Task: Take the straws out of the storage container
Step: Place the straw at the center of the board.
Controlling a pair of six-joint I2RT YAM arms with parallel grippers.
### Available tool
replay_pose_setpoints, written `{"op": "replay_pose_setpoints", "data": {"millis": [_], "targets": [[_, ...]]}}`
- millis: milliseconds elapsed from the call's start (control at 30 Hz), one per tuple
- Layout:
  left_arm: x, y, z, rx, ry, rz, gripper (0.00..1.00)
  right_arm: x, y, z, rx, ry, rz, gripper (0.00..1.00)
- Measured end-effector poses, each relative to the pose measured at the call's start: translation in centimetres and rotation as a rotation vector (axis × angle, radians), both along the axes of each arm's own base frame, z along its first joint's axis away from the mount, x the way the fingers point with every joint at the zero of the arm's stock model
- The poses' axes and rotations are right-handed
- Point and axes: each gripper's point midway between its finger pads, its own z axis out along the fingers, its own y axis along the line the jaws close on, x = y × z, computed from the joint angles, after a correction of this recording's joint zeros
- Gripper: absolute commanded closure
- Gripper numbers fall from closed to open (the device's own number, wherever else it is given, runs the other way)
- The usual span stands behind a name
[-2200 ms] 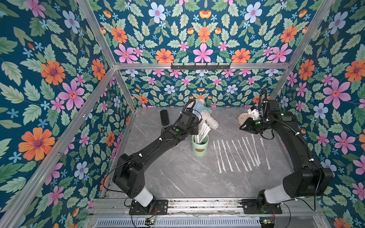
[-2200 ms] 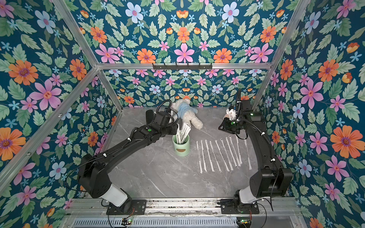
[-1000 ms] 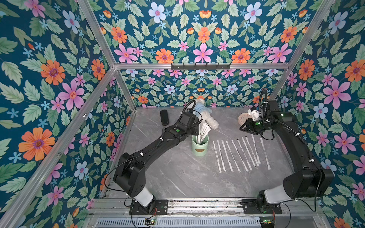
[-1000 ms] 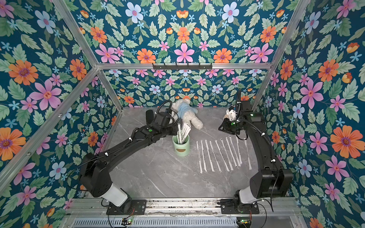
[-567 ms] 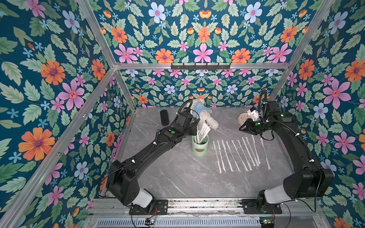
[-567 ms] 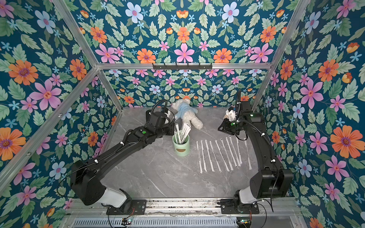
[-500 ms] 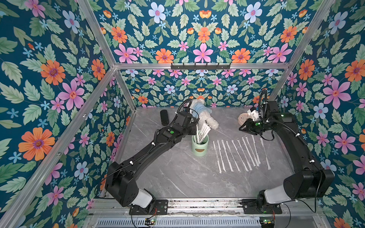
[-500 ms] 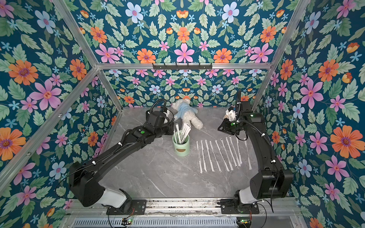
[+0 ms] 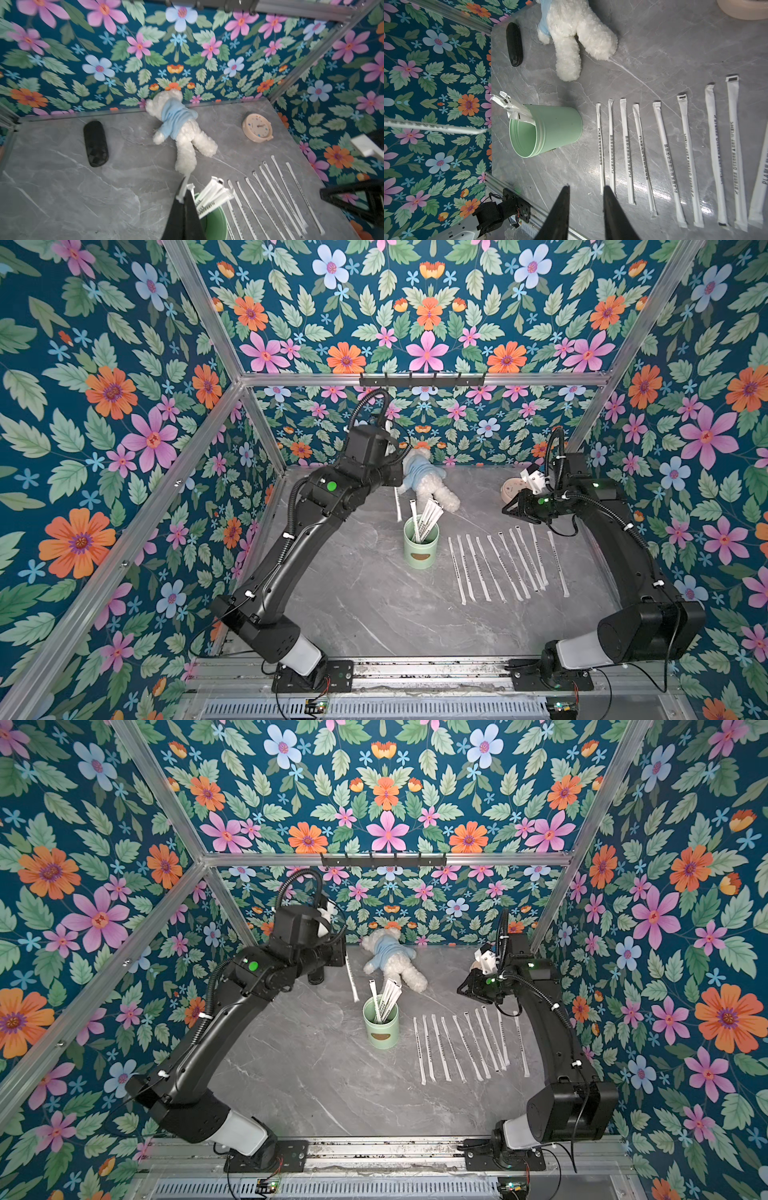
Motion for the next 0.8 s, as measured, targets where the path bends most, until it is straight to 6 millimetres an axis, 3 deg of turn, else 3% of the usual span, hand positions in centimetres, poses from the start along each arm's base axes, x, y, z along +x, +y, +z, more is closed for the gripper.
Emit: {"op": "replay_pose_setpoints", "data": {"millis": [67,133,267,367,533,800], "targets": [[0.5,1.6,-0.6,0.035,0.049,0.039,1.0,0.0,0.0,0.1,0.0,-0.002,0.0,0.7],[0.8,3.2,-2.9,0.081,0.137,0.067,1.0,-0.1,0.0,0.0,0.001,-0.001,0.0,0.7],[0.0,6.6,-11.3,0.171,0.396,0.115,1.0,-0.4,0.1,-0.2,0.001,0.003,0.004,0.7],[-1.3,7.9,-16.6,0.177,0.558,0.131,1.0,-0.8,0.2,-0.2,-0.001,-0.006,0.013,0.69],[-2.3,7.7,-23.0,0.154,0.736,0.118,1.0,-1.6,0.4,0.2,0.001,-0.037,0.024,0.68],[-0.7,5.4,-30.2,0.128,0.898,0.068,1.0,-1.7,0.4,0.1,-0.003,-0.042,0.03,0.68]]}}
